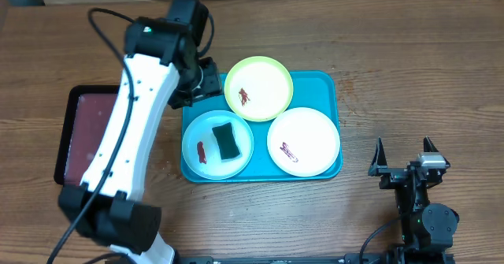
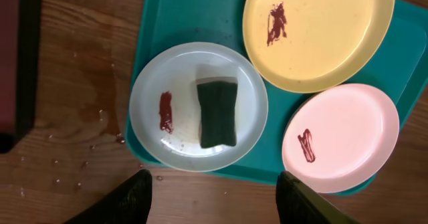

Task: Clean dirty plates on tray and stack at the side
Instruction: 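Raise the left gripper off the plate and lift the right arm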

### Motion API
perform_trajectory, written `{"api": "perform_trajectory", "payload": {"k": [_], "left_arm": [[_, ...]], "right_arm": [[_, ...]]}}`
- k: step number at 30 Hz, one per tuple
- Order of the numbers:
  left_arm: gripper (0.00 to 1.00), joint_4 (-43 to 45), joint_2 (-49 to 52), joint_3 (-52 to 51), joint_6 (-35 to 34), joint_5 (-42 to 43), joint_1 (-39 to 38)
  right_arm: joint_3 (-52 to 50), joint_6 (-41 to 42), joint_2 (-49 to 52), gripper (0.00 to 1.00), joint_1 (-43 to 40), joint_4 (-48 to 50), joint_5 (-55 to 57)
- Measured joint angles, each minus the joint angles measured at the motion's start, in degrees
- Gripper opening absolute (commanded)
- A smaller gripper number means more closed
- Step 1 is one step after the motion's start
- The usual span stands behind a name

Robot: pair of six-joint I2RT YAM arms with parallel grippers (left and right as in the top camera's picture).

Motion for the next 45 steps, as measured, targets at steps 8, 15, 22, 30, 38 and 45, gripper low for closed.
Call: {"api": "perform_trajectory", "payload": {"k": [8, 15, 22, 30, 38, 45], "left_arm": [[0.66, -6.3, -9.6, 0.1, -0.5, -5.5, 0.1], [1.0, -8.6, -19.0, -1.6, -0.7, -8.5, 0.4], [1.0, -7.1, -18.7, -6.3, -6.0, -9.4, 0.7], [1.0, -5.7, -18.6, -6.5, -8.2, -10.0, 3.7], [1.0, -7.3, -18.6, -6.6, -8.2, -11.2, 5.2], [1.0, -7.7, -18.6, -6.6, -8.2, -11.5, 5.2]], "right_arm": [[0.0, 0.0, 0.0, 1.0, 0.0, 0.0, 0.0], [0.0, 0.9, 0.0, 1.0, 0.0, 1.9, -14.2], [0.0, 5.7, 0.0, 1.0, 0.2, 19.1, -56.0], [5.3, 20.6, 0.3, 1.0, -0.6, 39.5, -63.6], [36.7, 17.8, 16.4, 1.0, -7.3, 13.9, -62.2], [67.6, 15.3, 41.1, 1.0, -12.9, -5.8, -77.0]]}}
